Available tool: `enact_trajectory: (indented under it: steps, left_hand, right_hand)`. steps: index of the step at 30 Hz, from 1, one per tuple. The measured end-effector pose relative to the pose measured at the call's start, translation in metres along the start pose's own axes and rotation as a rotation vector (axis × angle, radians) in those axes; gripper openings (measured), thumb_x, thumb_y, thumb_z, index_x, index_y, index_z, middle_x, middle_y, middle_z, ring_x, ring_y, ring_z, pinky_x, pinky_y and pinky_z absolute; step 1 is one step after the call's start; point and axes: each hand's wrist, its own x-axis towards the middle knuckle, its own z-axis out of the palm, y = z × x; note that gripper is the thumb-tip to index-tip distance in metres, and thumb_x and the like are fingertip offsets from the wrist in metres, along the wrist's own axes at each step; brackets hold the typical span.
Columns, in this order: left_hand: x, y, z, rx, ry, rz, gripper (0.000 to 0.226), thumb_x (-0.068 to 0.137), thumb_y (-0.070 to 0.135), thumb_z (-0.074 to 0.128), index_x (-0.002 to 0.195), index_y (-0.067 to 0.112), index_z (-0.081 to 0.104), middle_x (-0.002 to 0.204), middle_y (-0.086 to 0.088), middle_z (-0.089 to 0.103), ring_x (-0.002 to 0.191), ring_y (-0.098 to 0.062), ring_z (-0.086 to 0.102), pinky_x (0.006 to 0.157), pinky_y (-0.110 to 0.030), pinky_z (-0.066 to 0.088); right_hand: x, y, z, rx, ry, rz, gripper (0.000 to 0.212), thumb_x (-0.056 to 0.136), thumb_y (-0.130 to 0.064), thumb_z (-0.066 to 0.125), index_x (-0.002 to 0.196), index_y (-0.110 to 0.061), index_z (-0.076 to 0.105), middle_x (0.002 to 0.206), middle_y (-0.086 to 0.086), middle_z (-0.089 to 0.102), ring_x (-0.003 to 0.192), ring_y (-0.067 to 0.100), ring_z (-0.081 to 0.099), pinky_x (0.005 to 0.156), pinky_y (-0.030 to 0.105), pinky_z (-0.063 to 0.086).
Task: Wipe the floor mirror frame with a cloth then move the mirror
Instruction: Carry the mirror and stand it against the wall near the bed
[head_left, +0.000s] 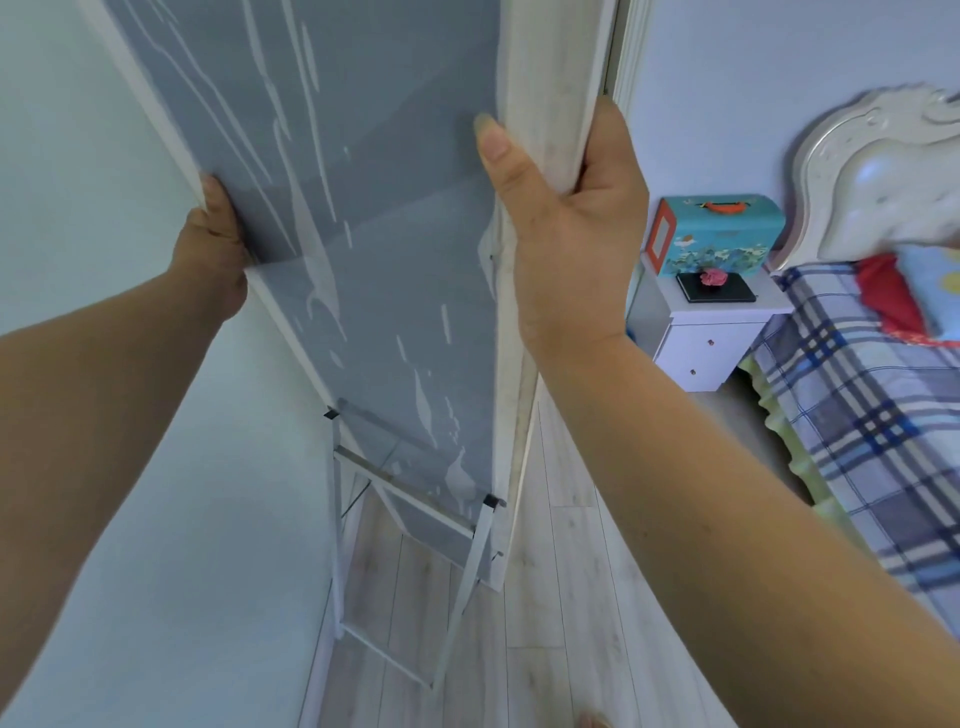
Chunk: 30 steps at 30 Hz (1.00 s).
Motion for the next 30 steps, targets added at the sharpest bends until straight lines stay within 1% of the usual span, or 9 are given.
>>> enact_trajectory:
  steps: [7,9,12,14,18,21,25,27,30]
  left_hand:
    - [0.008,0.008,0.019,0.022,-0.026,-0.057,0.066,0.102,0.058,0.026,0.147,0.012,0.041,0.148,0.0,0.049,0.131,-0.017,0.052,0.112,-0.034,0.041]
    - [0.006,0.011,0.027,0.065,-0.066,-0.05,0.061,0.105,0.05,0.022,0.151,0.011,0.034,0.153,-0.002,0.042,0.139,-0.018,0.044,0.11,-0.025,0.036]
    - [-0.002,0.018,0.035,0.129,-0.185,-0.016,0.055,0.108,0.043,0.022,0.153,0.013,0.028,0.158,-0.007,0.035,0.144,-0.024,0.037,0.107,-0.027,0.038]
    - [-0.002,0.023,0.034,0.169,-0.225,-0.033,0.058,0.104,0.053,0.024,0.147,0.016,0.037,0.153,-0.008,0.042,0.137,-0.027,0.046,0.106,-0.034,0.042]
    - [-0.007,0.034,0.036,0.145,-0.286,-0.087,0.036,0.1,0.06,0.028,0.108,0.028,0.044,0.141,-0.006,0.049,0.111,-0.021,0.052,0.1,-0.039,0.047]
    - [-0.013,0.042,0.032,0.078,-0.276,-0.178,0.038,0.097,0.061,0.038,0.115,0.029,0.047,0.147,-0.002,0.048,0.117,-0.022,0.06,0.087,-0.038,0.052]
    - [-0.023,0.05,0.03,0.014,-0.302,-0.192,0.023,0.102,0.046,0.042,0.119,0.032,0.048,0.154,0.004,0.032,0.124,-0.025,0.055,0.103,-0.05,0.046]
    - [-0.028,0.054,0.029,-0.014,-0.325,-0.173,0.018,0.103,0.043,0.042,0.111,0.033,0.054,0.138,0.008,0.044,0.121,-0.024,0.055,0.1,-0.049,0.047]
    - [-0.032,0.062,0.024,-0.121,-0.372,-0.193,0.038,0.097,0.056,0.044,0.117,0.027,0.059,0.119,0.01,0.061,0.106,-0.02,0.064,0.091,-0.048,0.052]
  right_hand:
    - [-0.007,-0.001,0.004,-0.034,0.0,-0.013,0.017,0.085,-0.007,0.071,0.091,-0.014,0.057,0.073,-0.018,0.059,0.069,-0.006,0.057,0.067,0.009,0.046]
    - [-0.008,-0.002,0.007,-0.052,-0.009,-0.012,0.017,0.086,-0.008,0.071,0.093,-0.012,0.057,0.076,-0.016,0.06,0.069,-0.005,0.058,0.065,0.009,0.047]
    - [-0.007,-0.002,0.009,-0.067,0.011,-0.016,0.017,0.087,-0.009,0.071,0.089,-0.014,0.055,0.068,-0.019,0.059,0.064,-0.009,0.056,0.063,0.008,0.046]
    - [-0.007,-0.002,0.011,-0.082,0.014,-0.011,0.017,0.087,-0.01,0.07,0.089,-0.016,0.054,0.066,-0.021,0.059,0.063,-0.009,0.056,0.063,0.008,0.046]
    - [-0.009,0.0,0.022,-0.165,0.005,-0.018,0.018,0.089,-0.015,0.069,0.091,-0.013,0.052,0.066,-0.018,0.056,0.063,-0.005,0.054,0.061,0.018,0.051]
    - [-0.011,0.003,0.032,-0.217,0.008,-0.028,0.018,0.09,-0.019,0.068,0.091,-0.01,0.053,0.064,-0.018,0.052,0.06,0.0,0.05,0.059,0.023,0.049]
    - [-0.015,0.005,0.043,-0.263,0.012,-0.041,0.02,0.092,-0.021,0.065,0.092,-0.017,0.046,0.072,-0.019,0.054,0.067,0.004,0.054,0.066,0.027,0.053]
    - [-0.016,0.007,0.05,-0.274,-0.004,-0.046,0.02,0.093,-0.02,0.064,0.093,-0.017,0.044,0.076,-0.016,0.054,0.072,0.011,0.058,0.069,0.032,0.055]
    - [-0.021,0.007,0.061,-0.276,-0.051,-0.047,0.02,0.093,-0.017,0.063,0.093,-0.018,0.044,0.075,-0.011,0.052,0.069,0.01,0.056,0.061,0.026,0.053]
